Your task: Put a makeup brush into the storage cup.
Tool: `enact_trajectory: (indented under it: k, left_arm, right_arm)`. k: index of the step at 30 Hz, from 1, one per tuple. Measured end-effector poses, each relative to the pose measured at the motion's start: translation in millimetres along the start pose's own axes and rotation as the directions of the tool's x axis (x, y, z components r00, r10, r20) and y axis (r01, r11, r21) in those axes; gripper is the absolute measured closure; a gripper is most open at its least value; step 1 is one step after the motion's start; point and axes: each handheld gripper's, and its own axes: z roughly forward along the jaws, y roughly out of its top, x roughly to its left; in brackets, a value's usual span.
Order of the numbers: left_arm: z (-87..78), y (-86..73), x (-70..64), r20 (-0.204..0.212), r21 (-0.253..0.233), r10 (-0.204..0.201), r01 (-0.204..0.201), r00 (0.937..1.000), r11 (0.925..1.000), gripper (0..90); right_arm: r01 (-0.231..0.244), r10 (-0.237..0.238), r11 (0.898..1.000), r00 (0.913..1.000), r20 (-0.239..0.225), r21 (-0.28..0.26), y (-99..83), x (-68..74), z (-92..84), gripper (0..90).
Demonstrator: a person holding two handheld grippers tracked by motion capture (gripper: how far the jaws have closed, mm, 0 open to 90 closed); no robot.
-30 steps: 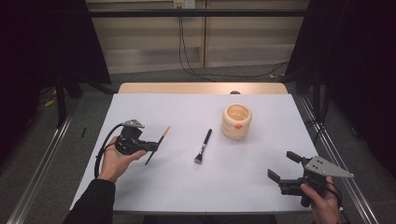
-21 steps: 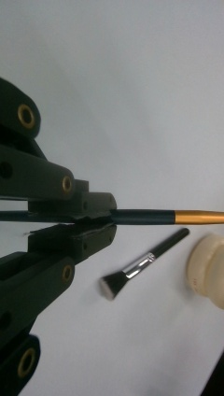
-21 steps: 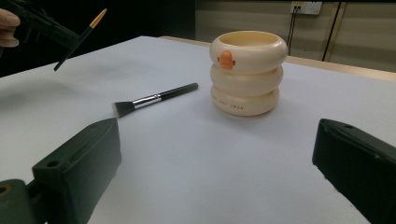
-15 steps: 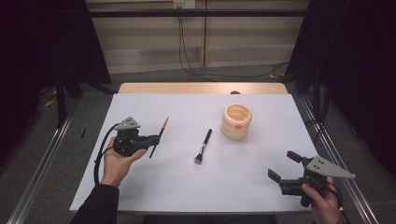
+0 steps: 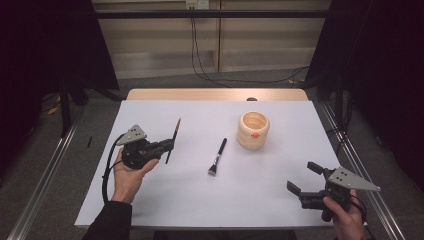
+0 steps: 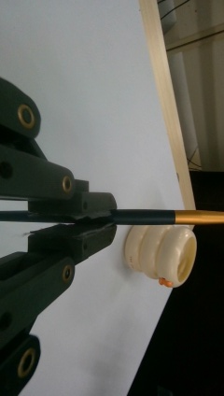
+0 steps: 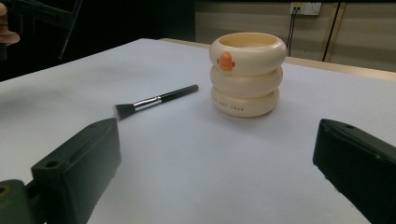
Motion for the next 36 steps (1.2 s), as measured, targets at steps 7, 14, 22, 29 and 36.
enact_trajectory:
  k: [7, 14, 22, 29, 36]
  left_arm:
    - [-3.0, -0.8, -4.3, -0.004, -0.046, 0.009, -0.009, 1.0000, 0.9989, 83.8]
    - [-7.3, 0.2, -6.4, -0.003, -0.100, -0.016, 0.016, 0.9999, 0.9948, 83.8]
    - [-7.6, 0.8, -11.0, -0.009, -0.109, -0.008, 0.007, 0.9999, 0.9941, 83.8]
    - [-8.3, 1.9, -17.5, 0.026, -0.124, -0.004, 0.007, 0.9997, 0.9923, 83.8]
    - [-4.8, 3.4, -29.7, 0.014, -0.121, 0.015, -0.013, 0.9998, 0.9926, 83.8]
  right_arm:
    - [-0.001, 0.001, 1.000, 1.0000, 0.001, 0.000, 0.0, 0.0, -0.1, 0.6]
    - [0.005, -0.005, 1.000, 1.0000, 0.000, -0.002, -0.1, 0.1, -0.8, 0.7]
    - [0.006, -0.006, 1.000, 1.0000, -0.002, -0.001, -0.1, 0.1, -2.0, 0.6]
    - [0.006, -0.006, 1.000, 1.0000, 0.001, 0.000, -0.2, -0.2, -2.9, 0.7]
    - [0.010, -0.010, 1.000, 0.9999, -0.006, -0.006, 0.1, 0.6, -1.9, 0.6]
